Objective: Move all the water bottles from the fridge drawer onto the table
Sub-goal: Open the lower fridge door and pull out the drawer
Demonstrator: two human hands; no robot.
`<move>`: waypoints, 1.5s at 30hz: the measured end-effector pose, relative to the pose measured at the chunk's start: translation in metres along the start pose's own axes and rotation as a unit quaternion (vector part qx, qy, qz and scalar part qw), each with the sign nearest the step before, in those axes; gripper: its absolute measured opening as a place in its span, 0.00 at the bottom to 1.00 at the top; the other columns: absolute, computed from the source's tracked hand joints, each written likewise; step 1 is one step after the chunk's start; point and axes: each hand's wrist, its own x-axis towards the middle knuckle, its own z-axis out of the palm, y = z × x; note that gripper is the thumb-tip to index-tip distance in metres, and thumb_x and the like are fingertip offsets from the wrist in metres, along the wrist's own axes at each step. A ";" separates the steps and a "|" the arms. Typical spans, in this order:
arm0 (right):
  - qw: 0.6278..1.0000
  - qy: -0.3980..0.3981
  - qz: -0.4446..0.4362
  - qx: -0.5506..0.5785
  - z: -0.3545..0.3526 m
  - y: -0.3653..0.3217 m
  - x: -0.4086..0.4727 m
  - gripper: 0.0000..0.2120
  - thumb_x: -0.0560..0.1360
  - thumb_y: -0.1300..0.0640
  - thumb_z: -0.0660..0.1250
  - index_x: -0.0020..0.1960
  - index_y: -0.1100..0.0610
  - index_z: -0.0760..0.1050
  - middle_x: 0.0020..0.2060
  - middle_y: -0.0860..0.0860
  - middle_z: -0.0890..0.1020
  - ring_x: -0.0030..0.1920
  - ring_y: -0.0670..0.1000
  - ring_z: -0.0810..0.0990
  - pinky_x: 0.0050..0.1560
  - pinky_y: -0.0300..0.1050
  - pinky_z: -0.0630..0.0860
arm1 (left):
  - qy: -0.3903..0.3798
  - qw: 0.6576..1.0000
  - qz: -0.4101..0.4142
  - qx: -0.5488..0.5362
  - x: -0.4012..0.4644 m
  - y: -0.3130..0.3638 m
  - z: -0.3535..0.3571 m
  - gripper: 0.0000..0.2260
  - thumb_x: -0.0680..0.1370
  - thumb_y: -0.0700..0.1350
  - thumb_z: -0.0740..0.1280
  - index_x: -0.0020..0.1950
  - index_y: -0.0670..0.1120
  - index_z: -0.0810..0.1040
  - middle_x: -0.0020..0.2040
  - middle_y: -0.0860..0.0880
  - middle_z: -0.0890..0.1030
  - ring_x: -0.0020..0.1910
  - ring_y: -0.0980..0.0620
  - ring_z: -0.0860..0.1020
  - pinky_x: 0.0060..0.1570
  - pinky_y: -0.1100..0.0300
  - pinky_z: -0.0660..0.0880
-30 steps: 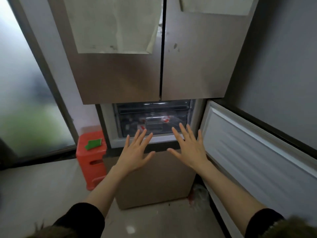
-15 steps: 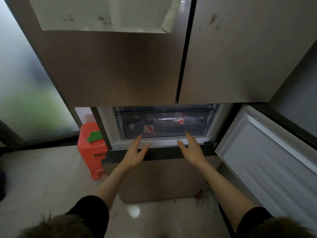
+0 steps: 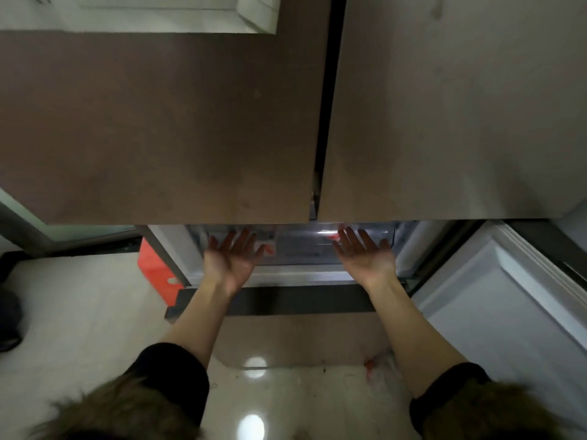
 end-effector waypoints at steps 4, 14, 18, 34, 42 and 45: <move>1.000 -0.012 0.000 0.008 0.005 -0.004 0.007 0.28 0.81 0.42 0.46 0.70 0.59 0.65 0.68 0.60 0.70 0.68 0.60 0.69 0.68 0.58 0.63 | 0.001 0.998 -0.003 -0.057 0.005 -0.004 0.005 0.27 0.81 0.58 0.45 0.74 0.43 0.59 0.71 0.40 0.67 0.71 0.41 0.65 0.63 0.39 0.63; 1.000 -0.003 -0.003 0.014 0.011 0.001 0.000 0.30 0.80 0.39 0.44 0.70 0.57 0.66 0.66 0.58 0.73 0.67 0.58 0.71 0.64 0.58 0.65 | 0.003 0.998 -0.007 -0.068 0.008 -0.001 0.008 0.26 0.80 0.60 0.47 0.67 0.43 0.67 0.59 0.40 0.74 0.58 0.40 0.73 0.45 0.40 0.71; 1.000 0.015 -0.007 -0.010 0.011 -0.001 -0.008 0.30 0.79 0.38 0.46 0.68 0.58 0.69 0.62 0.59 0.77 0.62 0.59 0.75 0.59 0.56 0.69 | 0.013 0.998 -0.012 -0.057 0.002 -0.001 0.006 0.25 0.80 0.61 0.47 0.61 0.43 0.69 0.60 0.40 0.73 0.58 0.41 0.73 0.43 0.42 0.70; 0.993 0.003 -0.018 -0.120 -0.033 0.014 -0.068 0.19 0.81 0.46 0.51 0.63 0.56 0.70 0.63 0.55 0.76 0.62 0.54 0.75 0.65 0.53 0.67 | 0.024 0.999 -0.006 0.032 -0.070 -0.017 -0.028 0.26 0.82 0.57 0.45 0.75 0.43 0.53 0.73 0.39 0.62 0.70 0.42 0.65 0.62 0.45 0.66; 0.991 0.011 -0.017 -0.135 -0.052 0.022 -0.097 0.24 0.81 0.44 0.50 0.72 0.55 0.62 0.67 0.55 0.72 0.67 0.53 0.71 0.69 0.56 0.63 | 0.030 0.997 0.006 0.068 -0.096 -0.023 -0.047 0.28 0.81 0.57 0.43 0.75 0.41 0.52 0.73 0.39 0.63 0.69 0.41 0.67 0.64 0.48 0.66; 0.990 0.014 -0.020 -0.136 -0.059 0.024 -0.107 0.23 0.81 0.45 0.50 0.72 0.56 0.62 0.67 0.55 0.72 0.67 0.53 0.71 0.69 0.56 0.62 | 0.032 0.997 0.004 0.066 -0.106 -0.026 -0.053 0.29 0.81 0.58 0.43 0.75 0.40 0.52 0.73 0.38 0.63 0.69 0.40 0.67 0.64 0.49 0.67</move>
